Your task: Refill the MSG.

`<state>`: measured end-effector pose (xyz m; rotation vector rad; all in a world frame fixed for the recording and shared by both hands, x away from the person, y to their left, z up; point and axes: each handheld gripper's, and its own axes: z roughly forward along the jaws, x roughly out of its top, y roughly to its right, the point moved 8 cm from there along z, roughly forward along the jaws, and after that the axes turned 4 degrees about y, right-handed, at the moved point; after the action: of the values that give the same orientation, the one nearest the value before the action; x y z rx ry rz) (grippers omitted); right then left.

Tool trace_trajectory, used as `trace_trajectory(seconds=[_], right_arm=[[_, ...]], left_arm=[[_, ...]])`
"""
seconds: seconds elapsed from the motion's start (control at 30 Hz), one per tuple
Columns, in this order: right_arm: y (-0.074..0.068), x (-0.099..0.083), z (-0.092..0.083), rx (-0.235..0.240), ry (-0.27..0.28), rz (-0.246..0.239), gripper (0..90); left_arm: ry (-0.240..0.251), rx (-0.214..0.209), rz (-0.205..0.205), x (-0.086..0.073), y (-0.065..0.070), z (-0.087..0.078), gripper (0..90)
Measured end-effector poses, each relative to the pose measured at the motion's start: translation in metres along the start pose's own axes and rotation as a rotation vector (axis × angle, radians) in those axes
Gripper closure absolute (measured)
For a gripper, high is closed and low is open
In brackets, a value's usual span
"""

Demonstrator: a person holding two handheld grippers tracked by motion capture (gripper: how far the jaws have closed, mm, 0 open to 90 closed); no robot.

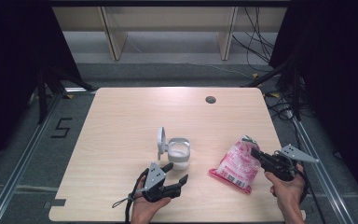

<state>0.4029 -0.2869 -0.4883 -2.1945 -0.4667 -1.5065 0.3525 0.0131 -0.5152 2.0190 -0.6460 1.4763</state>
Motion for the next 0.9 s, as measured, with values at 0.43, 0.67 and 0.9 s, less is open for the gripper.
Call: trace_trajectory(seconds=[0.43,0.67,0.9], right_arm=[[0.012,-0.012,0.004,-0.037,-0.034,0.049,86.0],[0.018,-0.016,0.003,-0.069,-0.042,0.052,81.1],[0.013,-0.022,0.004,-0.070,-0.061,0.128,66.8]], left_arm=[[0.018,0.044,0.064,0.006,-0.022,-0.024,45.8],[0.037,0.073,0.103,0.006,-0.035,-0.033,62.9],[0.041,0.121,0.145,0.007,-0.040,-0.034,79.5]])
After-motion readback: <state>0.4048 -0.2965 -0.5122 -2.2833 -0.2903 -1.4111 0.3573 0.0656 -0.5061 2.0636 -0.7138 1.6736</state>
